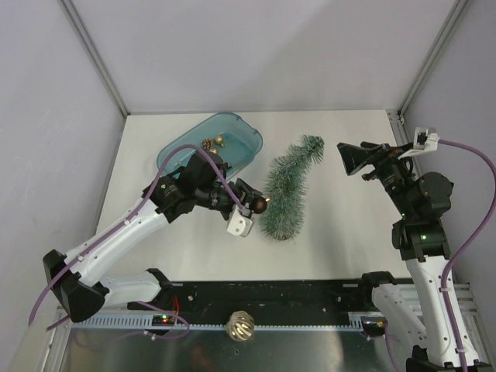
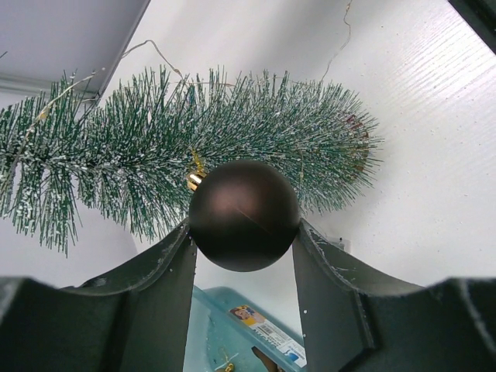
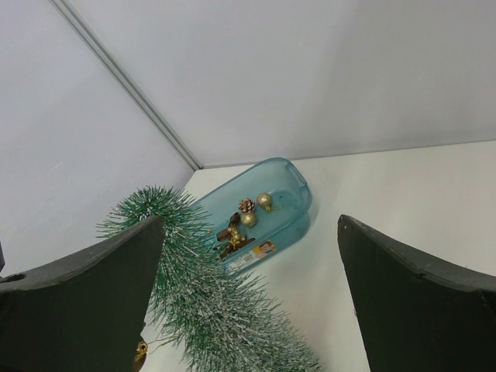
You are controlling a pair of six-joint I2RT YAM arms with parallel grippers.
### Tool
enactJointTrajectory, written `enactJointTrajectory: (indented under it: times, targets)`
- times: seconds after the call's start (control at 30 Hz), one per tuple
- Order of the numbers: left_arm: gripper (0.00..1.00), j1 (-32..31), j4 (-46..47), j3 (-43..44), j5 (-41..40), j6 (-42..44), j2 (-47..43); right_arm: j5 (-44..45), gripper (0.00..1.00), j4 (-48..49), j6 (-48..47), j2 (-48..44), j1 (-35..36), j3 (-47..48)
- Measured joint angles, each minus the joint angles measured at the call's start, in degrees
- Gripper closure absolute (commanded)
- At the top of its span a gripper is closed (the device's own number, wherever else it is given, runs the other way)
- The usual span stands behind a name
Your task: Decorate the small christmas tree
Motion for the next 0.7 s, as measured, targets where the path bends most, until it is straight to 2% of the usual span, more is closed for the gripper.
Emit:
enactJointTrajectory:
  times: [0.43, 0.7]
  targets:
    - [1.0, 0.0, 0.2, 0.0, -1.5, 0.9, 0.0, 0.0, 0.01, 0.0, 0.0, 0.0, 0.0, 0.0]
    - [1.0, 0.0, 9.7, 0.0, -4.6, -4.2, 0.3, 0.0, 0.01, 0.0, 0.0, 0.0, 0.0, 0.0]
